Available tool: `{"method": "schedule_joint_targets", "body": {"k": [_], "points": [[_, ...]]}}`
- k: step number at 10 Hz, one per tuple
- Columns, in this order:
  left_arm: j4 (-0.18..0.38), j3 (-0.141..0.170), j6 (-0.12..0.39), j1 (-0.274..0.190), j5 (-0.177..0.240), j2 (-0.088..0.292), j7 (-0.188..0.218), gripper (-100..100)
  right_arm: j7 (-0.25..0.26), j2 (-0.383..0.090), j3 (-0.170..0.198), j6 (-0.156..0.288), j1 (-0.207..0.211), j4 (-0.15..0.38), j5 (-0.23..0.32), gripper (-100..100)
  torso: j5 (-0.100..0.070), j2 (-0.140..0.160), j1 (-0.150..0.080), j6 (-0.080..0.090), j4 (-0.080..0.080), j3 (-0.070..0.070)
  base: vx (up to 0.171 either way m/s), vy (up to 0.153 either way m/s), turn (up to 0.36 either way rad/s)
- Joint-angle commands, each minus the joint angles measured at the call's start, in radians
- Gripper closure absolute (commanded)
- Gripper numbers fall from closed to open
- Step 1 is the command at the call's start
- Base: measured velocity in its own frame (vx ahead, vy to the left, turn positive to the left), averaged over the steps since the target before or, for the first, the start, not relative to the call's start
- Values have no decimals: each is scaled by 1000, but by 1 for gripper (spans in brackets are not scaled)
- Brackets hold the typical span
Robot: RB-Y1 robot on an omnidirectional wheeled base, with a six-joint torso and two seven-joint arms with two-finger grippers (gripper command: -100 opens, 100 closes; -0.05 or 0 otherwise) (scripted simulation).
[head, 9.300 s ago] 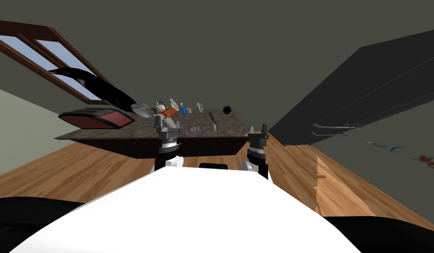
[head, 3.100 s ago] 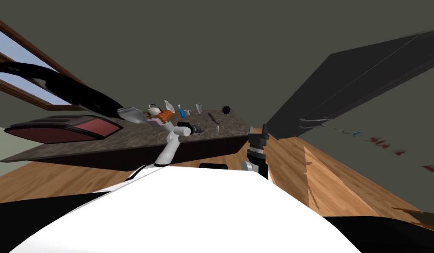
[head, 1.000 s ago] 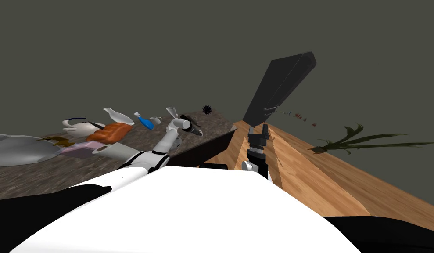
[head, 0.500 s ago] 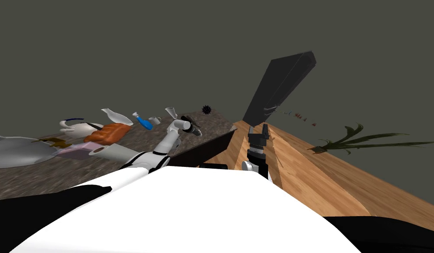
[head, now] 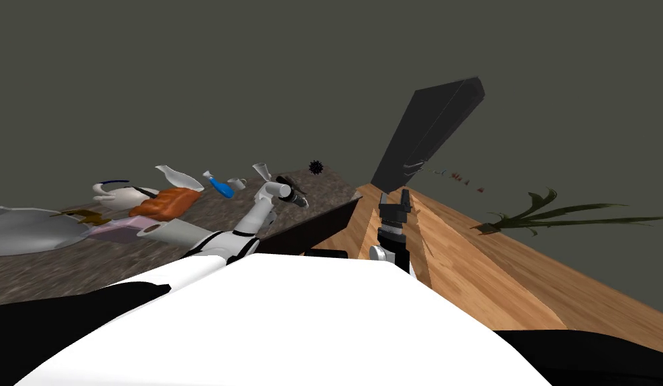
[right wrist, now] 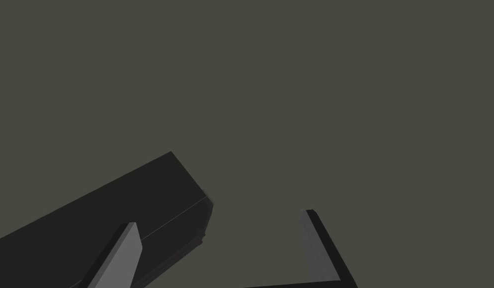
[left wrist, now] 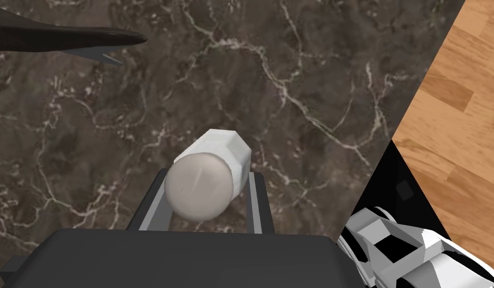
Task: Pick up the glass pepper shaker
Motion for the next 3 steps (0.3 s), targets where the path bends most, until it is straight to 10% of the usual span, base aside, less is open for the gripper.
{"method": "schedule_joint_targets", "body": {"k": [1,2,3], "points": [[-28,-1,33,-11,10,12,24,100,0,0,0,0,0,0,0,0,0,0,0,0,0,0,-27,18,14],[-17,-2,18,-7,5,6,14,100,0,0,0,0,0,0,0,0,0,1,0,0,0,1,-10,8,-1],[-19,-3,22,-9,5,7,18,0,0,0,0,0,0,0,0,0,0,0,0,0,0,0,0,0,0]]}}
